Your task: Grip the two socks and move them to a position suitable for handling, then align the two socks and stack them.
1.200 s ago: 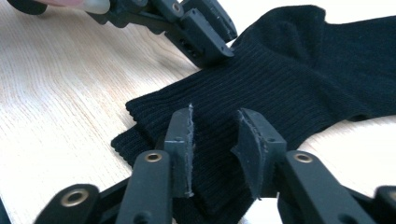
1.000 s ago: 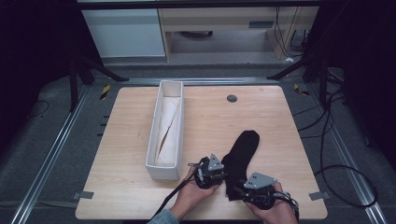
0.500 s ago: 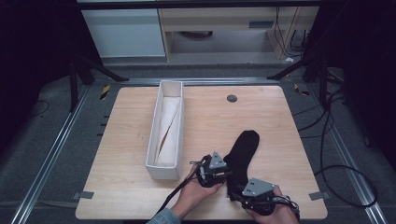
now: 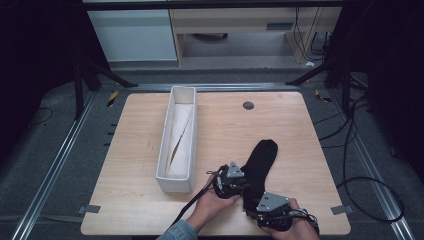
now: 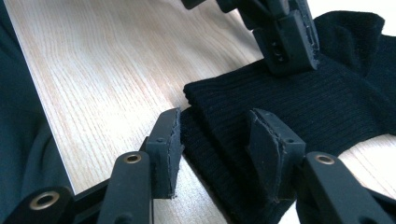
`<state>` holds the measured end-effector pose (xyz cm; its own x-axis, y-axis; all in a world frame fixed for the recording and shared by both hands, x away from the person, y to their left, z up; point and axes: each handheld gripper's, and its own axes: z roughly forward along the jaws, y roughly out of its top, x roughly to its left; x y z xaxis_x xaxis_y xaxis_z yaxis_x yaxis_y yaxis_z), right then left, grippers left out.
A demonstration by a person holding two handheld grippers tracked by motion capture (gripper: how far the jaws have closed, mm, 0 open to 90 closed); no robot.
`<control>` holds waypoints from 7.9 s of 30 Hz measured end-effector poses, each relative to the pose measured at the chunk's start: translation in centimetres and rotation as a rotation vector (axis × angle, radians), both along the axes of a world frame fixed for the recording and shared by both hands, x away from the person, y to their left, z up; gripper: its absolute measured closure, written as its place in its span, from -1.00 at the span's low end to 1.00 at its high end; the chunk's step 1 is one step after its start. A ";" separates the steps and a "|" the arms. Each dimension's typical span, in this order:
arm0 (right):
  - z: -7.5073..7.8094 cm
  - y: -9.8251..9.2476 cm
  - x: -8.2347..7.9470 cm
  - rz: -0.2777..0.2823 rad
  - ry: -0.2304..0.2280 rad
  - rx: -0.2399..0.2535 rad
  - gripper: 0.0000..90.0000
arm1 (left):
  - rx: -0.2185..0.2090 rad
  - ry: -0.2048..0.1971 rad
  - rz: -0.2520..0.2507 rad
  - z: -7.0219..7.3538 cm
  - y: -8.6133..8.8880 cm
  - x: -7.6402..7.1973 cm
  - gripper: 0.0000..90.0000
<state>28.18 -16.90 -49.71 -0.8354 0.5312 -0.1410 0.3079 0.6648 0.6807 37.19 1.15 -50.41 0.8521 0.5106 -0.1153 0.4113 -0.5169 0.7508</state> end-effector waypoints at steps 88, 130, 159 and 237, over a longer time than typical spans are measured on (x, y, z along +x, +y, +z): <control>8.5 -1.2 1.7 0.015 -0.088 0.081 0.80 | -0.008 0.030 0.010 0.1 2.4 -1.4 0.72; 10.7 -0.7 3.4 -0.002 -0.085 0.102 0.79 | -0.044 -0.017 0.055 1.9 4.8 -1.6 0.70; 10.9 -1.2 5.3 -0.029 -0.049 0.099 0.76 | -0.082 -0.054 0.048 3.1 4.7 -2.7 0.00; 8.0 -3.3 8.3 -0.134 0.008 0.074 0.75 | -0.002 0.017 -0.036 1.7 1.4 -3.3 0.81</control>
<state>36.50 -20.18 -41.75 -0.7571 0.6470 -0.0909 0.3963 0.5654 0.7234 33.85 2.60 -48.73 0.8678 0.4792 -0.1313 0.4054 -0.5301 0.7447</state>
